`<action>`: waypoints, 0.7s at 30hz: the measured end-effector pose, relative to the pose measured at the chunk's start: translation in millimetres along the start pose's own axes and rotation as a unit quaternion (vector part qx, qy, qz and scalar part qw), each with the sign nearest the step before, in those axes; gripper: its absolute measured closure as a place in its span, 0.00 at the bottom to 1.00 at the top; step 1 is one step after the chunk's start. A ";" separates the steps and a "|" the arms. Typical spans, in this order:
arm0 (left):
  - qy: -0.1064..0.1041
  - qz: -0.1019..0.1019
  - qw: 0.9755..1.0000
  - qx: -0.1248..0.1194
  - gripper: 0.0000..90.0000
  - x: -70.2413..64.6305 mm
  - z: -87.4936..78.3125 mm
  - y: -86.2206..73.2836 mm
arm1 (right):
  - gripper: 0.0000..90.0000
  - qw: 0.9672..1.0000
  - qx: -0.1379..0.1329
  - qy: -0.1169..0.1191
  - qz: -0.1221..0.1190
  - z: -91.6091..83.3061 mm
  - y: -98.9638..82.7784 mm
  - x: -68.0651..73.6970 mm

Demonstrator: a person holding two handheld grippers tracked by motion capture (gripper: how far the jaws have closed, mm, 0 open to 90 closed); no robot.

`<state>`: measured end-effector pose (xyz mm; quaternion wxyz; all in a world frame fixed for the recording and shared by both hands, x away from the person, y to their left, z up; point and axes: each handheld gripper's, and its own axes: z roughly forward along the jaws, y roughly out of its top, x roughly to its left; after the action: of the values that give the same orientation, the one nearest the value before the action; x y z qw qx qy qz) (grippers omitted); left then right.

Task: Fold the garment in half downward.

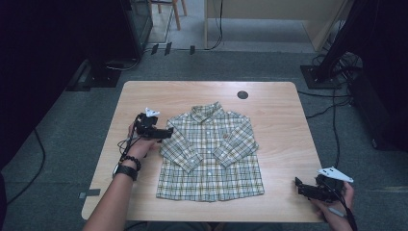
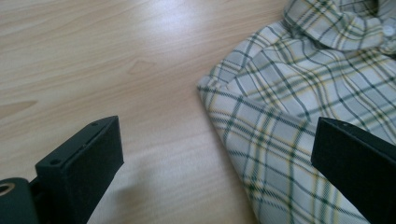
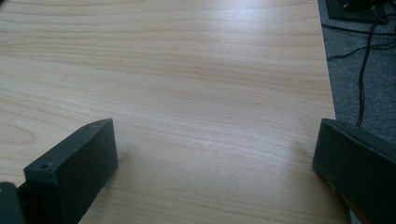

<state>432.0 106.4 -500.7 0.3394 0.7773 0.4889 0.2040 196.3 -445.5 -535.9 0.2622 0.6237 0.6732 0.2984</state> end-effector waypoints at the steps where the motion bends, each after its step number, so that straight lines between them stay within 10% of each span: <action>1: 0.000 0.000 1.000 0.001 0.03 0.8 2.5 2.0 | 0.00 1.000 0.000 0.000 0.000 0.0 0.0 0.0; 21: -0.006 0.001 1.000 -0.009 0.03 2.4 35.0 2.5 | 0.00 1.000 0.000 0.000 0.000 0.0 0.0 0.0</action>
<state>457.3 96.3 -523.0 0.3496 0.7756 0.4843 0.2041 196.3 -445.5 -535.9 0.2622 0.6235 0.6735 0.2981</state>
